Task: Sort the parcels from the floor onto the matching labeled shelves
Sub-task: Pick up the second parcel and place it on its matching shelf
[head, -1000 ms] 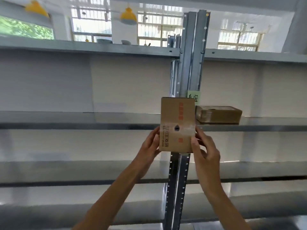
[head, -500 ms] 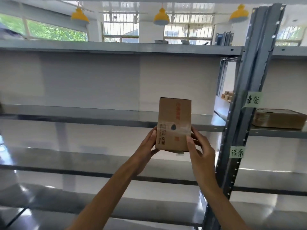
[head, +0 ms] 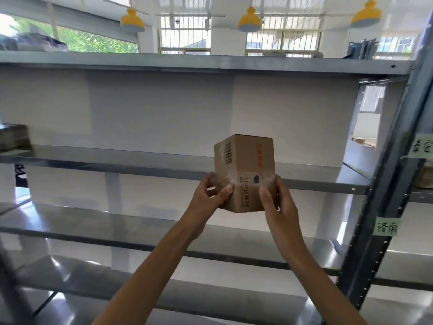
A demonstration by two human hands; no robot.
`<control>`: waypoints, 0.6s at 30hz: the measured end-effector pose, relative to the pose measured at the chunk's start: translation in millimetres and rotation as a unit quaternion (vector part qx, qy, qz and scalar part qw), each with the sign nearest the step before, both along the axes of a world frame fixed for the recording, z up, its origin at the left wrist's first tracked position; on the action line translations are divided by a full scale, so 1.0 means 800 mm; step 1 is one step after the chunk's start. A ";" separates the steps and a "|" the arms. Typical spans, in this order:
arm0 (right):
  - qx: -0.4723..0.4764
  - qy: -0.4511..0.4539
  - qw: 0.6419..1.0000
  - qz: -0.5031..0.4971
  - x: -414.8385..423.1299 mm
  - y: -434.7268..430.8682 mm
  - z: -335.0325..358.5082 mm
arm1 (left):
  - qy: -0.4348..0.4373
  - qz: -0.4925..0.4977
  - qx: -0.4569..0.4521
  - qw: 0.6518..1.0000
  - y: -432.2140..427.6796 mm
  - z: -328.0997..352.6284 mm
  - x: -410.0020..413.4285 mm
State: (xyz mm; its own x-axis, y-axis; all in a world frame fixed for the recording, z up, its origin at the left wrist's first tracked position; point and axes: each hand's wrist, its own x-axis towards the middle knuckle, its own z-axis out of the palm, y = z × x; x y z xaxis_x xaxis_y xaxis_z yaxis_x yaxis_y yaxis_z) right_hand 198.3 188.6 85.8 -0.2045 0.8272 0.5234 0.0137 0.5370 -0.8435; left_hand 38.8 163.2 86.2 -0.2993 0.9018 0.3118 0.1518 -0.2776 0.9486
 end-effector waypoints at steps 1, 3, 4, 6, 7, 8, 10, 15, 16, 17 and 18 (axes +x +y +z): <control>-0.007 -0.004 1.000 0.010 -0.012 0.004 0.001 | 0.006 0.003 0.003 1.000 0.005 -0.001 -0.008; -0.008 -0.021 1.000 0.000 -0.036 0.015 0.002 | 0.004 0.014 0.008 1.000 0.018 -0.005 -0.024; -0.005 -0.035 0.999 -0.009 -0.046 0.024 0.001 | 0.002 0.020 0.009 1.000 0.026 -0.006 -0.032; 0.002 -0.069 0.997 -0.023 -0.065 0.041 0.001 | 0.006 0.033 0.011 0.999 0.042 -0.004 -0.047; 0.007 -0.087 0.996 -0.031 -0.074 0.051 0.002 | 0.012 0.038 0.012 0.999 0.050 -0.002 -0.055; 0.011 -0.099 0.994 -0.036 -0.082 0.060 0.004 | 0.020 0.042 0.013 0.999 0.059 0.001 -0.063; 0.012 -0.106 0.994 -0.036 -0.098 0.083 0.009 | 0.034 0.047 0.021 0.998 0.074 0.011 -0.079; -0.054 -0.039 0.998 0.022 -0.135 0.138 0.029 | 0.024 0.030 0.050 0.998 0.111 0.028 -0.136; -0.062 -0.023 0.997 0.041 -0.142 0.145 0.032 | 0.015 0.027 0.062 0.998 0.116 0.032 -0.149; -0.069 -0.008 0.996 0.060 -0.150 0.151 0.035 | 0.007 0.020 0.071 0.997 0.120 0.034 -0.161; -0.075 0.005 0.994 0.078 -0.158 0.157 0.037 | 0.004 0.015 0.073 0.997 0.125 0.036 -0.172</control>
State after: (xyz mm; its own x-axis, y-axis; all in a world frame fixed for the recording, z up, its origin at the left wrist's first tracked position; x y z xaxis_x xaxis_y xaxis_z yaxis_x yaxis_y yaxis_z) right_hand 72.1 314.1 115.3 -0.3312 0.8547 0.3998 -0.0692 0.4006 -0.9136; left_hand -99.0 262.9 115.1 -0.3231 0.8366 0.4423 0.1703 -0.4084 0.8968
